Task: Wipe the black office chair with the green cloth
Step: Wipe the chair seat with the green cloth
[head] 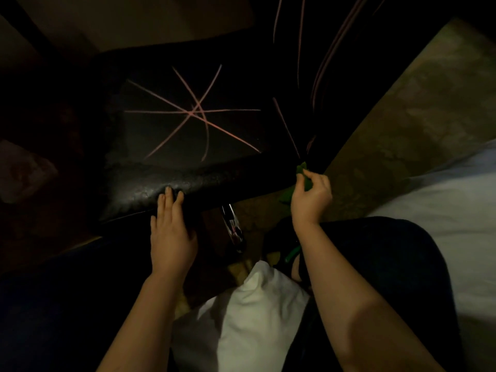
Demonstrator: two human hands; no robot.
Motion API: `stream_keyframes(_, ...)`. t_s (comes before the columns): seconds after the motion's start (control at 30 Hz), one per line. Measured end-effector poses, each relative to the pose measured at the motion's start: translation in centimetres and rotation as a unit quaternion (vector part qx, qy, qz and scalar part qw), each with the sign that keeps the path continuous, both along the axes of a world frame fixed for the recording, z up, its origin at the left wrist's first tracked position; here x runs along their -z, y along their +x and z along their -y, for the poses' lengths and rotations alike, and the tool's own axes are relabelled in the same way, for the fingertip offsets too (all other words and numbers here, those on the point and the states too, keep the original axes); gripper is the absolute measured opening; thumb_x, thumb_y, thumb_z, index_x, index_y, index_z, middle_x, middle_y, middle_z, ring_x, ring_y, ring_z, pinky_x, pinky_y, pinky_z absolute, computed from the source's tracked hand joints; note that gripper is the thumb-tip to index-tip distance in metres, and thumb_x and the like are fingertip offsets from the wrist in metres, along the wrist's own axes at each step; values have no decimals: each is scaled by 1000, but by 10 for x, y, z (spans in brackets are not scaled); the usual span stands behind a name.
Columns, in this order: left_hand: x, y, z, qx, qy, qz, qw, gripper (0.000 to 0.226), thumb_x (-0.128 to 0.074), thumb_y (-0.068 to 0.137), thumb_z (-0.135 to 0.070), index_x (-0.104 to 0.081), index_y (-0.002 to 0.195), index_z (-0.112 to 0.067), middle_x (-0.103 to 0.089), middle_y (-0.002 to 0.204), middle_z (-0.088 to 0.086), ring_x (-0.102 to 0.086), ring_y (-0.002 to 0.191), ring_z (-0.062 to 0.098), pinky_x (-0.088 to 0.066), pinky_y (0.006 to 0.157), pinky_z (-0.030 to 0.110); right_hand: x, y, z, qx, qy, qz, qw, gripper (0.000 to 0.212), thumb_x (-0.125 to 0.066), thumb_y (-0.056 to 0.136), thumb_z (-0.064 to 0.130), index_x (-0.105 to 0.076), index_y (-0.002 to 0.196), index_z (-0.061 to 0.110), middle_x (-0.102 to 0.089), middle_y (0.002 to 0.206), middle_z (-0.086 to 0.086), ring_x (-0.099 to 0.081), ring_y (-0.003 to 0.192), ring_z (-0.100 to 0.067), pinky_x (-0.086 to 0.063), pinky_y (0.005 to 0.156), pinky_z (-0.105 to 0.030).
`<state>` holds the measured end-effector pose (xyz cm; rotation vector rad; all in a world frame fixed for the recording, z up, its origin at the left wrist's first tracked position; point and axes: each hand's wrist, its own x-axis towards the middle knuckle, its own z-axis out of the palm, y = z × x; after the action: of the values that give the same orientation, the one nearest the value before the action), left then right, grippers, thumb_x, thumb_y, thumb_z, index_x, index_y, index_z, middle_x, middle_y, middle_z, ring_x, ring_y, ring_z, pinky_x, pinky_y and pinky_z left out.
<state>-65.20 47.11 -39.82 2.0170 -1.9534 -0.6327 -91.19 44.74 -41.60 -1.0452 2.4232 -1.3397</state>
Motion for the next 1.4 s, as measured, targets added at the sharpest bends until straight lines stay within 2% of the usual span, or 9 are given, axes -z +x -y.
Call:
stream_keyframes(0.1,0,-3,0,-9,-2,-11,1000,77,-61,87,-4,-24,154,-14,-5,164,4,2,151,18,-12,120,47,-1,-7,2,43,9,38,998,19,-62,93,12,-69,108,3,-60,107,-9,-58,103,-22,-35,87,-14)
stream_keyframes(0.23,1,-7,0,-24,1,-23,999,79,-62,85,0,-23,154,-12,-4,164,5,3,151,19,-12,121,47,-4,15,-1,-7,-8,28,1000,17,-63,92,9,-69,107,3,-54,104,-1,-54,99,-13,-30,83,4)
stream_keyframes(0.43,1,-7,0,-22,5,-25,999,83,-64,84,0,-21,154,-12,-2,164,5,4,151,20,-11,121,46,2,62,-11,-91,12,8,996,19,-64,91,11,-70,106,1,-60,103,-6,-60,92,-18,-51,79,-27)
stream_keyframes(0.7,-1,18,1,39,4,-51,998,85,-57,81,7,-23,155,-18,-7,164,2,2,150,15,-8,121,47,-4,122,-10,-188,22,-21,982,19,-64,89,10,-70,107,4,-58,100,-6,-59,90,-20,-52,75,-28)
stream_keyframes(0.8,-4,25,-1,26,-11,-48,998,82,-54,82,8,-24,154,-17,-10,164,4,1,151,17,-7,121,45,-9,143,-9,-199,17,-28,979,18,-65,88,7,-70,105,2,-57,97,-7,-58,90,-21,-52,74,-29)
stream_keyframes(1.0,-2,47,-1,-53,-22,-20,998,73,-51,89,1,-22,154,-12,-5,164,8,2,151,20,-8,121,43,-15,199,-11,-398,-7,-127,908,18,-70,81,2,-74,98,1,-62,87,-16,-59,81,-33,-52,68,-38)
stream_keyframes(1.1,-2,49,0,-67,-13,-17,998,72,-50,91,-1,-19,155,-13,-4,164,7,4,151,19,-7,121,41,-14,198,-10,-403,-3,-124,907,19,-69,83,4,-74,101,2,-62,89,-15,-59,84,-32,-53,70,-41)
stream_keyframes(1.2,-2,45,0,-68,-9,-9,998,74,-51,91,-3,-17,156,-13,-4,164,9,3,151,21,-11,123,42,-15,185,-8,-408,-9,-151,900,19,-70,81,4,-75,99,5,-63,88,-12,-59,83,-30,-53,70,-38)
stream_keyframes(1.4,-8,34,6,-91,-3,25,996,72,-59,90,-11,-23,153,-8,-10,162,14,-4,150,29,-14,121,44,-12,134,-2,-324,-18,-154,933,17,-72,80,2,-75,96,5,-62,86,-10,-59,81,-27,-52,70,-34)
